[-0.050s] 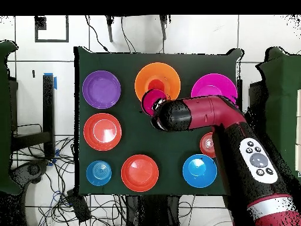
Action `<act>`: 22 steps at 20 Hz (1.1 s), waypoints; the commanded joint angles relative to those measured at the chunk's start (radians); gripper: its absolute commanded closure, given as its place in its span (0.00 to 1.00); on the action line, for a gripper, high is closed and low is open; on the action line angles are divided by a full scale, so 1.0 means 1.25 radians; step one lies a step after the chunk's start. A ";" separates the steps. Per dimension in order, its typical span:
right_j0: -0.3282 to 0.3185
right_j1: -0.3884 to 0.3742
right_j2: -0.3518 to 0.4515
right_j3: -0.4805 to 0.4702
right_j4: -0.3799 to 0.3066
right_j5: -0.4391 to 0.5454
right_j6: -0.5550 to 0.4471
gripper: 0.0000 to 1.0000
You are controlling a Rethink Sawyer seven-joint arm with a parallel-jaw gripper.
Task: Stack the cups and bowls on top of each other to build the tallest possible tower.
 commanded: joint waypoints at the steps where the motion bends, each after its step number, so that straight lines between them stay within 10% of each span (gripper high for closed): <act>1: 0.004 0.041 0.046 -0.057 -0.035 0.083 -0.240 1.00; 22: 0.022 0.076 0.026 -0.126 -0.054 0.097 -0.252 1.00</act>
